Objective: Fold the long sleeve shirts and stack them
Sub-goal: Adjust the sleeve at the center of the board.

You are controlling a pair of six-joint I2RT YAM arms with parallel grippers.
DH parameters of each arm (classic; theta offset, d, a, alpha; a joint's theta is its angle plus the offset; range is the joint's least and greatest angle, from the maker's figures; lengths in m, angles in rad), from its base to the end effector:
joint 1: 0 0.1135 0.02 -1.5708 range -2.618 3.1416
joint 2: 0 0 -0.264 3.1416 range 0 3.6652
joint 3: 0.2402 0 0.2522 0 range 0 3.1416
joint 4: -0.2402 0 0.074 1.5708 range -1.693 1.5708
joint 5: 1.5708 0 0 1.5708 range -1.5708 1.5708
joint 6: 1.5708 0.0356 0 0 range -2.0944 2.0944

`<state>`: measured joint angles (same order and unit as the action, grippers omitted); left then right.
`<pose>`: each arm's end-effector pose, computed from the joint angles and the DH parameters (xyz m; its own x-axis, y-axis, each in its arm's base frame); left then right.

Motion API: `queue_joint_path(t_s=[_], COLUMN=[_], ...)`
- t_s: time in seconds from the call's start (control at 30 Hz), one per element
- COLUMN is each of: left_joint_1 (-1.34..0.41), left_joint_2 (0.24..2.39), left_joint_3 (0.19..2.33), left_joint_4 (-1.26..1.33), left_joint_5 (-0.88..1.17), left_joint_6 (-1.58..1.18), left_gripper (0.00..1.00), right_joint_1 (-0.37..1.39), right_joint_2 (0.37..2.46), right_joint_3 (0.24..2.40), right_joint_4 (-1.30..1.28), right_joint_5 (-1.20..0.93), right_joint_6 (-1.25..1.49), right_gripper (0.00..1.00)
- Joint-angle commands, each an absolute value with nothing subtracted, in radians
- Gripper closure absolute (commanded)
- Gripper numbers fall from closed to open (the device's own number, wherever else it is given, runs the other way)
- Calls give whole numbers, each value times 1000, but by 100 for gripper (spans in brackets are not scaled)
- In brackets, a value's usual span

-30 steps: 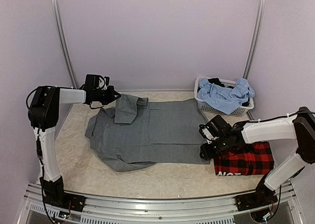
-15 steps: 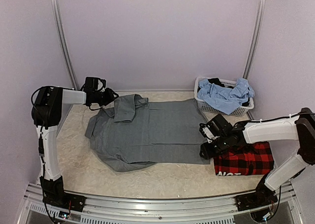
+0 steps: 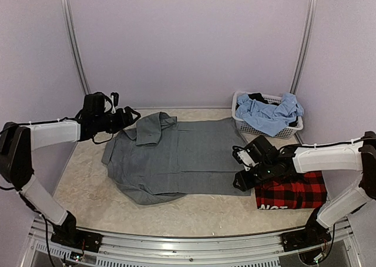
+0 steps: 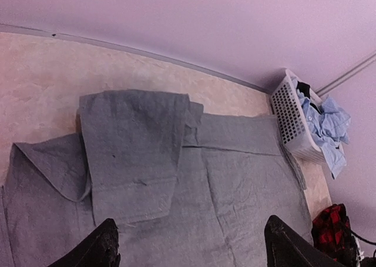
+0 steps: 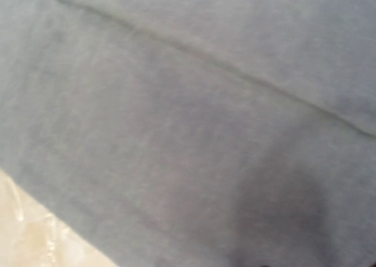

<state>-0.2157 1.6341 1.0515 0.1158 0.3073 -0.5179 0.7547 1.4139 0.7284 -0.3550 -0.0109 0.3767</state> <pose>0.3598 -0.0899 0.2437 -0.6136 -0.3486 -0.7085 0.1889 0.8064 -0.5604 0.1904 0.1796 0.1711 -0.8378 -0.2830 -0.4669 -0.4096 0.8912 0.1948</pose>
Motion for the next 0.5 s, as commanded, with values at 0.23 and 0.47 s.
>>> queue_joint_path(t_s=[0.23,0.47], left_joint_1=[-591,-869], left_joint_2=[1118,1031], left_joint_3=[538,467], left_joint_4=[-20,-130], left_joint_5=[88,-71], left_joint_6=[-664,-792], left_gripper=[18,18], right_joint_1=[825,832], right_joint_2=[1477,1509], right_joint_3=[757,764], right_joint_4=[-287,-311], right_joint_5=[-47,-27], right_joint_6=[341,352], right_gripper=[52,52])
